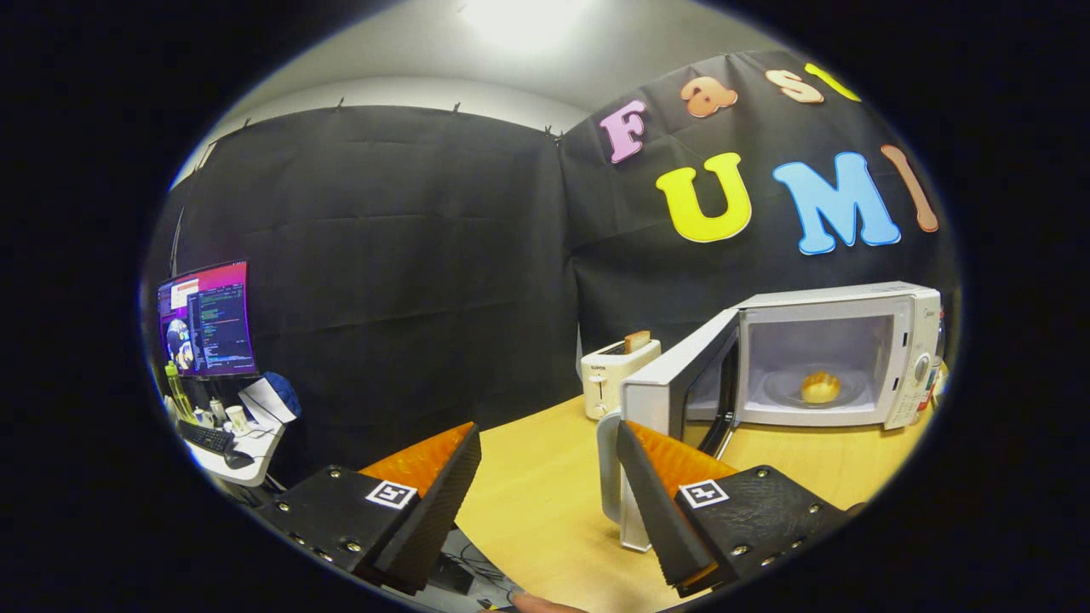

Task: Open the microwave, put the food inside, and close the microwave door.

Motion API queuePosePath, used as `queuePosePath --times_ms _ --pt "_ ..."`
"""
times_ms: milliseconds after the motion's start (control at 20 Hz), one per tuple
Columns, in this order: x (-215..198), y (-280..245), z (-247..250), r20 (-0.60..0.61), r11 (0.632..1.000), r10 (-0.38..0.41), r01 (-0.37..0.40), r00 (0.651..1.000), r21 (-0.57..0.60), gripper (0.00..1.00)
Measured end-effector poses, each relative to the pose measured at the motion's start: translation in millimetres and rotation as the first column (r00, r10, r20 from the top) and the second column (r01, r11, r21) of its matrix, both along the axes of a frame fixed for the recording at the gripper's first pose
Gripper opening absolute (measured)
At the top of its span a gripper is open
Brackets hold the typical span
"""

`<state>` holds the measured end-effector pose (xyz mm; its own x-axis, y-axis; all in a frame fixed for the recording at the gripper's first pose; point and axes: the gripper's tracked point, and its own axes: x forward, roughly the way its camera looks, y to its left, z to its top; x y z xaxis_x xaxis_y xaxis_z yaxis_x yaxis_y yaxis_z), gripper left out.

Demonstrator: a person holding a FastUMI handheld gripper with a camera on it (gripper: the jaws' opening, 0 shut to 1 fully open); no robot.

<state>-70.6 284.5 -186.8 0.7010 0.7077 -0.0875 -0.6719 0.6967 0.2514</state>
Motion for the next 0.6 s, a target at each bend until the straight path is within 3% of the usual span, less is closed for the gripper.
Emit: queuePosePath --times_ms 350,500,600 --pt "15.5 50.9 -29.7 0.085 0.993 0.003 0.007 0.996 -0.114 0.95" --pt "27.9 58.4 -44.5 0.032 0.993 -0.025 0.028 0.999 -0.114 0.65" --pt "41.3 54.0 -52.3 0.003 0.989 -0.083 0.083 0.997 -0.123 0.43"
